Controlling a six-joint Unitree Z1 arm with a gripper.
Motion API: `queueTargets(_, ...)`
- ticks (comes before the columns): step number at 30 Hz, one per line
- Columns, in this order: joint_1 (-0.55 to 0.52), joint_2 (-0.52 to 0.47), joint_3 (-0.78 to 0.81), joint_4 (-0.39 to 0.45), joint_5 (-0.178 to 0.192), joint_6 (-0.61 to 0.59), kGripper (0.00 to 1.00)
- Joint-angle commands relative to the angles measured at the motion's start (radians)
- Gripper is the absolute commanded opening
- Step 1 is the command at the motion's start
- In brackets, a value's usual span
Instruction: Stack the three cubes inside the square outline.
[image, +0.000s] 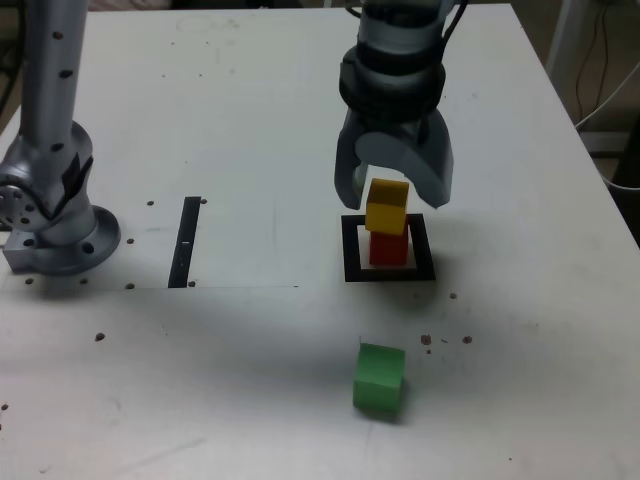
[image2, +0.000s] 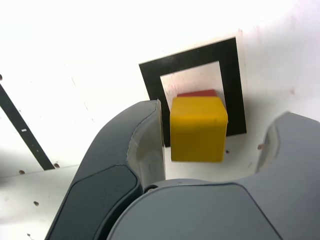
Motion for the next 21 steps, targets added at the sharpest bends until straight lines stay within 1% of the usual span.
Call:
queueTargets(1, -0.003, -0.033, -0.002, 0.022, -0.005, 0.004, 0.99)
queueTargets(3, -0.009, -0.057, -0.008, 0.056, 0.001, 0.004, 0.99)
queueTargets(7, -0.053, -0.108, -0.028, 0.129, 0.039, -0.016, 0.99)
queueTargets(9, -0.092, -0.129, -0.034, 0.147, 0.052, -0.037, 0.99)
queueTargets(11, -0.135, -0.142, -0.034, 0.152, 0.053, -0.065, 0.99)
queueTargets(14, -0.206, -0.147, -0.033, 0.151, 0.042, -0.129, 0.99)
queueTargets(16, -0.26, -0.143, -0.031, 0.138, 0.026, -0.19, 0.99)
queueTargets(18, -0.296, -0.136, -0.025, 0.125, 0.002, -0.235, 0.99)
queueTargets(21, -0.331, -0.118, -0.014, 0.109, -0.049, -0.275, 0.99)
